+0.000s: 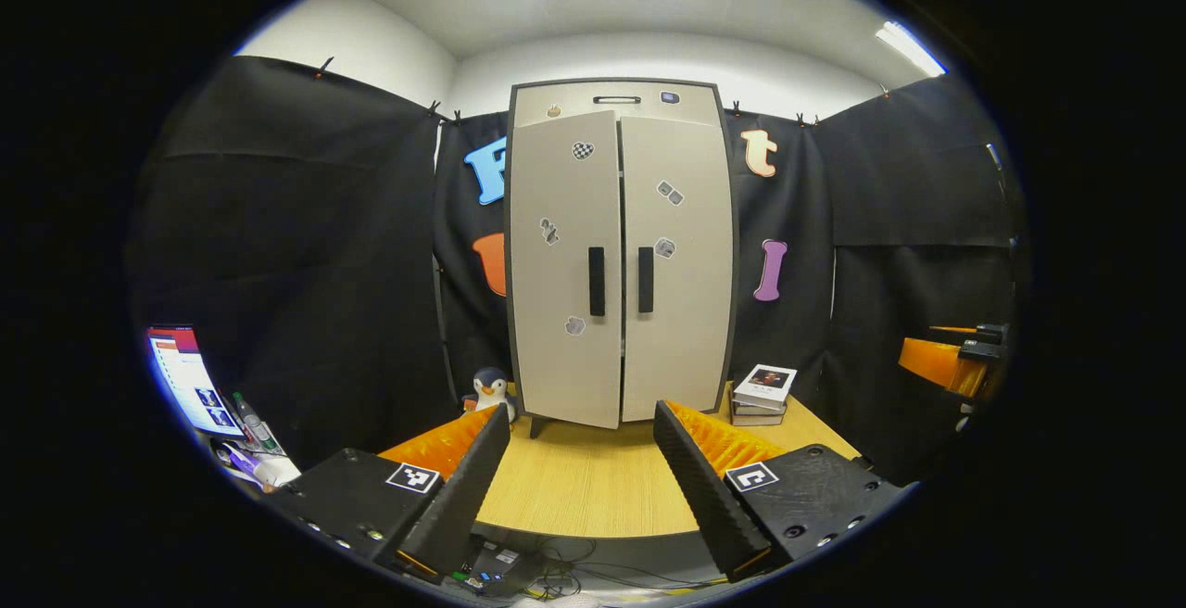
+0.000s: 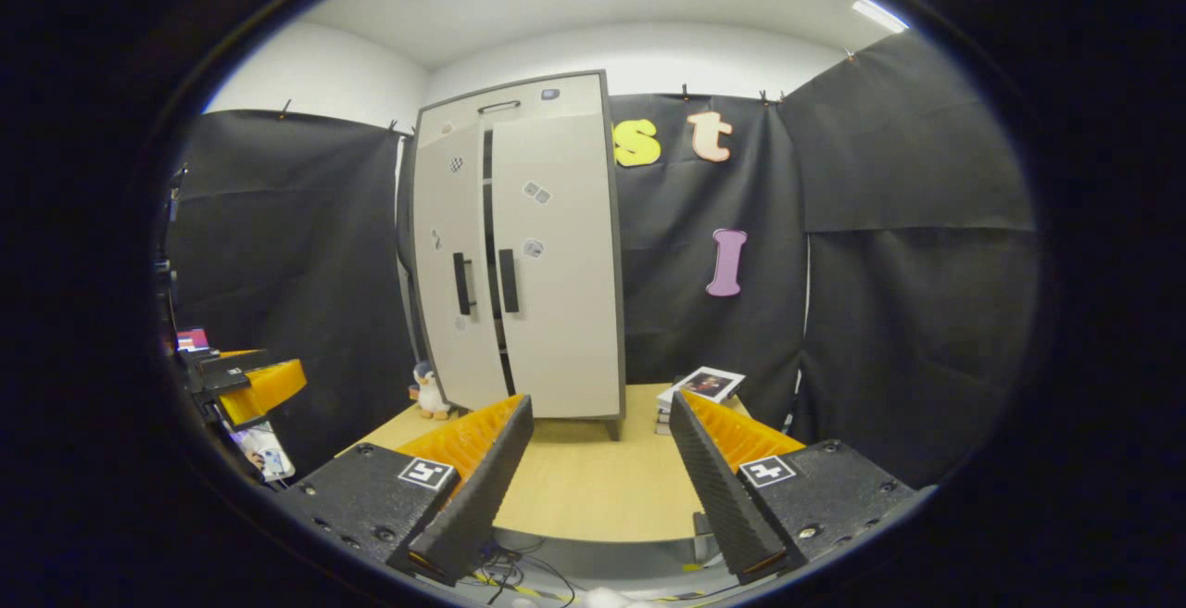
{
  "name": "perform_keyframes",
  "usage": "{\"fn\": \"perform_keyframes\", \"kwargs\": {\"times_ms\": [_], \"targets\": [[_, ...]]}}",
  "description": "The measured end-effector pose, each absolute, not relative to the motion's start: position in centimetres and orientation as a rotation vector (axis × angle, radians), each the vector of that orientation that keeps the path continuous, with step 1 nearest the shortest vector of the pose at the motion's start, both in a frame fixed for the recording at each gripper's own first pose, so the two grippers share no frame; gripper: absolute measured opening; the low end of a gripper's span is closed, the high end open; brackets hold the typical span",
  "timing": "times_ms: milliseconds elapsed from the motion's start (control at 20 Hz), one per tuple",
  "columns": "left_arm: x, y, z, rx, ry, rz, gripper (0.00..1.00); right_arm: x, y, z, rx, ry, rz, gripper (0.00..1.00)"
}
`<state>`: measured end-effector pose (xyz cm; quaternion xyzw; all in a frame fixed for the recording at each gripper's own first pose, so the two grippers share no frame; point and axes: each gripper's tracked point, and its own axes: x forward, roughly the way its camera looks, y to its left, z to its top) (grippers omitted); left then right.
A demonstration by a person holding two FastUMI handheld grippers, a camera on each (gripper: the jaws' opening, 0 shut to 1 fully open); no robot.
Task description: Grab one shoe with the right hand and put it into the shoe cabinet, grab the other shoe with the left hand and put it into the shoe cabinet; then close the right door with the right hand and the left door with the left hand.
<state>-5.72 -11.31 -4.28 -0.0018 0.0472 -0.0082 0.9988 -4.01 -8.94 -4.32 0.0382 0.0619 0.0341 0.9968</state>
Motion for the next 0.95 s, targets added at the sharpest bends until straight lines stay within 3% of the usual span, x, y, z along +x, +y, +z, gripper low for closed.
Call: {"fn": "perform_keyframes", "kwargs": {"times_ms": [950], "targets": [[-6.2,-10.2,-3.3,0.0,0.082,0.003,0.95,-3.8,-8.0,-3.2,0.067,0.1,0.079,0.97]]}}
